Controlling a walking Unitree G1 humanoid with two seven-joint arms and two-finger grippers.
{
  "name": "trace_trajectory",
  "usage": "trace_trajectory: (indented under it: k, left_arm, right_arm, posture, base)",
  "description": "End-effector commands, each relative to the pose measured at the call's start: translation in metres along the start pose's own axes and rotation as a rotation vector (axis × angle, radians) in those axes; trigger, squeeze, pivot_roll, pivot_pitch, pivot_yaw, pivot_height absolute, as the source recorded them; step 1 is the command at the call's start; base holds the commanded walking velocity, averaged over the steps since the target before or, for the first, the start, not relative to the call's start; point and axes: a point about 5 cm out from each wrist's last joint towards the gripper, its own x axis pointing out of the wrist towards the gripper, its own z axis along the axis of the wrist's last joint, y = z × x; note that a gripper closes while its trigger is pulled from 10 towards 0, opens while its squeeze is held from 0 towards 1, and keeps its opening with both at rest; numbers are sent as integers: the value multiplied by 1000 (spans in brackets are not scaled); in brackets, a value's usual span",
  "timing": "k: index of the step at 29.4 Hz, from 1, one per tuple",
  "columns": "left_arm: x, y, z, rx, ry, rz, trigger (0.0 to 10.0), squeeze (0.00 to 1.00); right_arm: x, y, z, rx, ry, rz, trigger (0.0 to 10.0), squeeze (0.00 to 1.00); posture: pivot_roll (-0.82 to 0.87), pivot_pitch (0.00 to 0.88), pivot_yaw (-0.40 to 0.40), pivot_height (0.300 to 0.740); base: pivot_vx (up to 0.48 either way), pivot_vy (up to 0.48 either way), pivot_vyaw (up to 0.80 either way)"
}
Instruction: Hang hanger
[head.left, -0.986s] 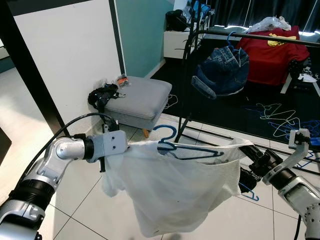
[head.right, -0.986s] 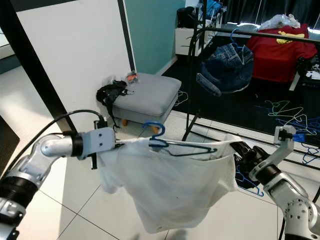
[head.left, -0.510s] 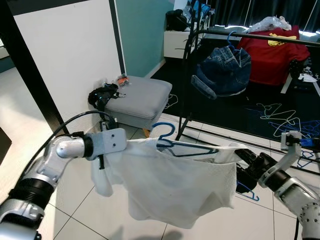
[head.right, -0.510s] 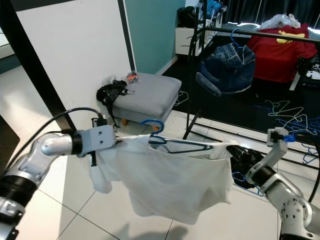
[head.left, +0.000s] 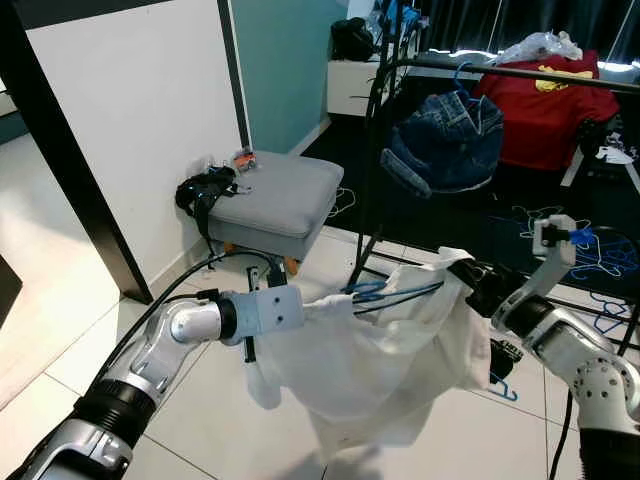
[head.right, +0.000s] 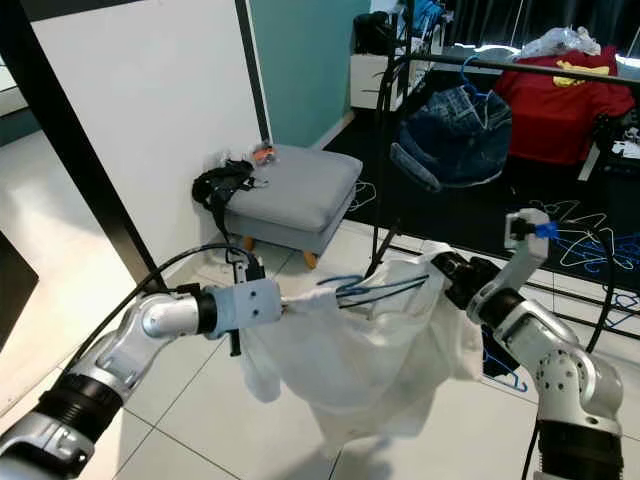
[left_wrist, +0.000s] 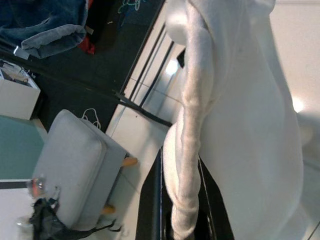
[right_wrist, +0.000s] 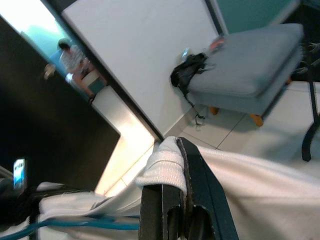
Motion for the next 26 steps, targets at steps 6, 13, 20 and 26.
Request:
trace_trajectory:
  k: [6, 13, 20, 26]
  left_arm:
    - [-16, 12, -19, 58, 93, 5, 10000, 0]
    - [-25, 20, -22, 68, 108, 4, 10000, 0]
    - [-39, 16, -21, 114, 42, -181, 10000, 0]
    - [-31, 0, -5, 82, -64, -302, 10000, 0]
  right_arm:
    - [-10, 14, -8, -67, 124, 120, 0, 0]
    - [-25, 22, -23, -82, 249, 198, 0, 0]
    - [-40, 29, -35, -115, 366, 276, 0, 0]
    - [-30, 30, -28, -134, 330, 255, 0, 0]
  posture:
    - [-1, 27, 11, 740]
    - [-10, 28, 13, 740]
    - [-5, 31, 20, 740]
    - [-6, 29, 22, 740]
  base:
    - [0, 0, 0]
    - [0, 0, 0]
    - [0, 0, 0]
    - [0, 0, 0]
